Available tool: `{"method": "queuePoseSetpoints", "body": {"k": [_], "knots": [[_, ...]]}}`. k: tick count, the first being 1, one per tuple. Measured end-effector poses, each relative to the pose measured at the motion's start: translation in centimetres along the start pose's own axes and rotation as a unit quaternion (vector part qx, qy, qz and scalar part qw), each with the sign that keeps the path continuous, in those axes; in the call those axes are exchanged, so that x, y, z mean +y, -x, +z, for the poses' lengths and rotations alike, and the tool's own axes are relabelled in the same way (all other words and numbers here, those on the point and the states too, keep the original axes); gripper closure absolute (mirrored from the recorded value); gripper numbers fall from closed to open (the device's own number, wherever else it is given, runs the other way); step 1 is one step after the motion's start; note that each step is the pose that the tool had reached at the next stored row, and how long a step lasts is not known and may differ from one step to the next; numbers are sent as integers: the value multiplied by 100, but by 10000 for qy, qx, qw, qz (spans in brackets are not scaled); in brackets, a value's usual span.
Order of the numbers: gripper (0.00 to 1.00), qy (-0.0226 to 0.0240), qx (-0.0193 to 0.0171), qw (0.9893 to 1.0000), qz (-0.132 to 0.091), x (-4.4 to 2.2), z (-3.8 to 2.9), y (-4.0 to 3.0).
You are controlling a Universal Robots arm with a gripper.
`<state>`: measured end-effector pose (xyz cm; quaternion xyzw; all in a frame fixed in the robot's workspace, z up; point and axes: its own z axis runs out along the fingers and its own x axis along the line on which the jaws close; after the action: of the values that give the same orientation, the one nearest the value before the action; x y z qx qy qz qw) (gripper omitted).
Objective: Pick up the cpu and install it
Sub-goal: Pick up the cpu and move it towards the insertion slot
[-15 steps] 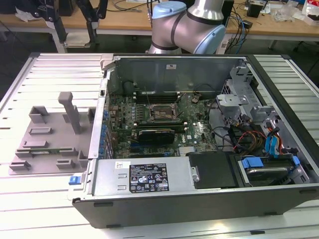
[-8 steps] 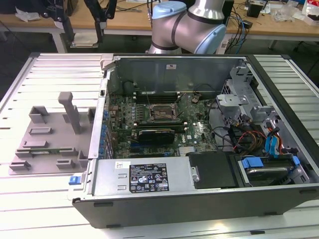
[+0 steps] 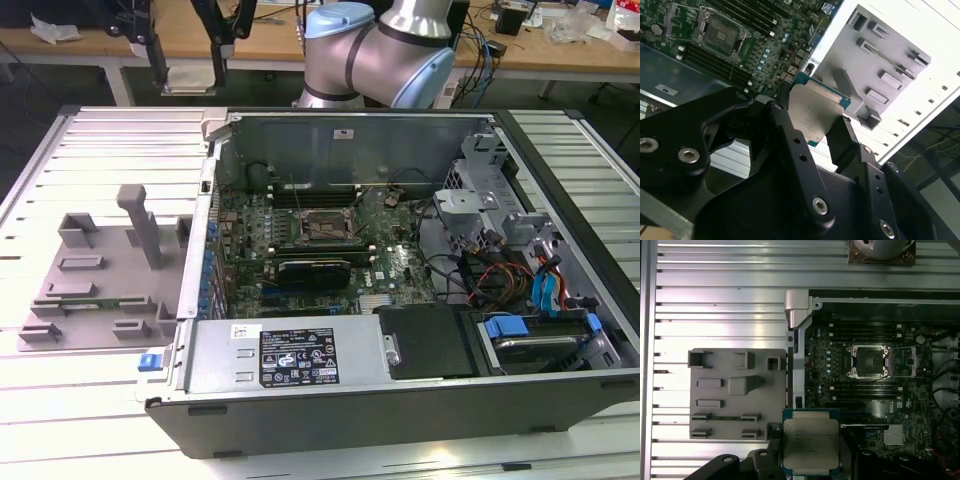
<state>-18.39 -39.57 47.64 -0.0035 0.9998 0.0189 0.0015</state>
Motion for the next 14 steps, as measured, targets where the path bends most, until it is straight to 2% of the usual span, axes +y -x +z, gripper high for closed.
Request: {"method": "queuePoseSetpoints", "body": {"k": [7,11,13,14], "knots": [[46,0,0,10000,0,-1,1,145],[46,0,0,10000,1,-3,5,396],[46,0,0,10000,2,-3,7,474],[46,0,0,10000,3,-4,17,562]]}}
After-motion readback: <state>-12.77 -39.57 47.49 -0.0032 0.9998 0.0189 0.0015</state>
